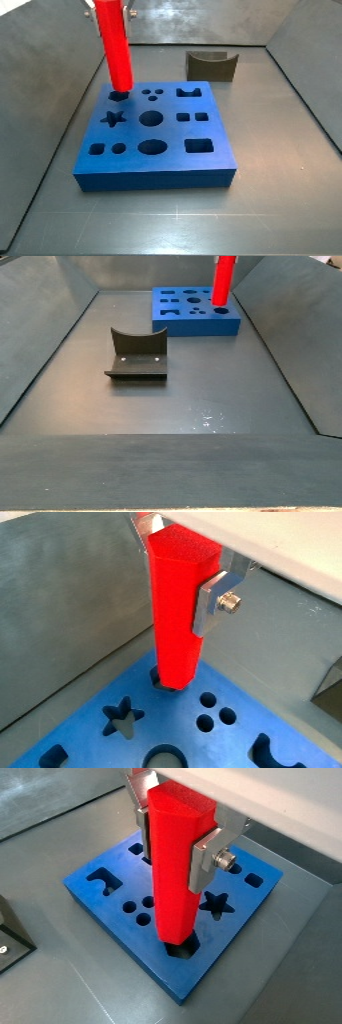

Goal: Pick up the hexagon object. Move up. Move to above the board. Insert the hexagon object.
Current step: Insert the hexagon object.

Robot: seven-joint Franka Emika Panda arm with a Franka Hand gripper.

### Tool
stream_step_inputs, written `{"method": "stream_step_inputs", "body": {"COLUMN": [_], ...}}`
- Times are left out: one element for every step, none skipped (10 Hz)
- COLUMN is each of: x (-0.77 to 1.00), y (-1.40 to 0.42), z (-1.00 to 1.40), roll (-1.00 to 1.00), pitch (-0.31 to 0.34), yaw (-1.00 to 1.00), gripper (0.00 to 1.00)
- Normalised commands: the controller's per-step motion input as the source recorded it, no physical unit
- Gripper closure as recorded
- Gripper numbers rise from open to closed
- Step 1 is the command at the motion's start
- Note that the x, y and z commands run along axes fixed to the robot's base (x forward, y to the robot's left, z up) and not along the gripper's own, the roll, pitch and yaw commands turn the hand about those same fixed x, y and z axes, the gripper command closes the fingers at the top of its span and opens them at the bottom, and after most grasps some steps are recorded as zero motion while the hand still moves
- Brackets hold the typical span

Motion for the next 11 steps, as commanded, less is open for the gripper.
{"method": "stream_step_inputs", "body": {"x": [0.0,-0.03,-0.07,-0.09,-0.04,0.0,0.0,0.0,0.18,0.06,-0.08], "y": [-0.05,0.02,0.47,0.23,0.0,-0.28,-0.27,0.0,0.13,0.03,0.0], "z": [-0.34,-0.07,-0.2,0.0,-0.13,-0.3,-0.23,-0.06,-0.72,-0.16,-0.16], "roll": [0.0,0.01,0.04,0.0,0.02,0.22,0.16,0.02,0.0,0.0,0.06], "pitch": [0.0,0.0,0.0,0.0,0.0,0.0,0.009,0.0,-0.05,0.0,-0.023], "yaw": [-0.04,0.0,-0.01,0.0,0.0,-0.11,-0.22,0.0,-0.04,0.0,0.02], "gripper": [1.0,1.0,1.0,1.0,1.0,1.0,1.0,1.0,1.0,1.0,1.0]}}
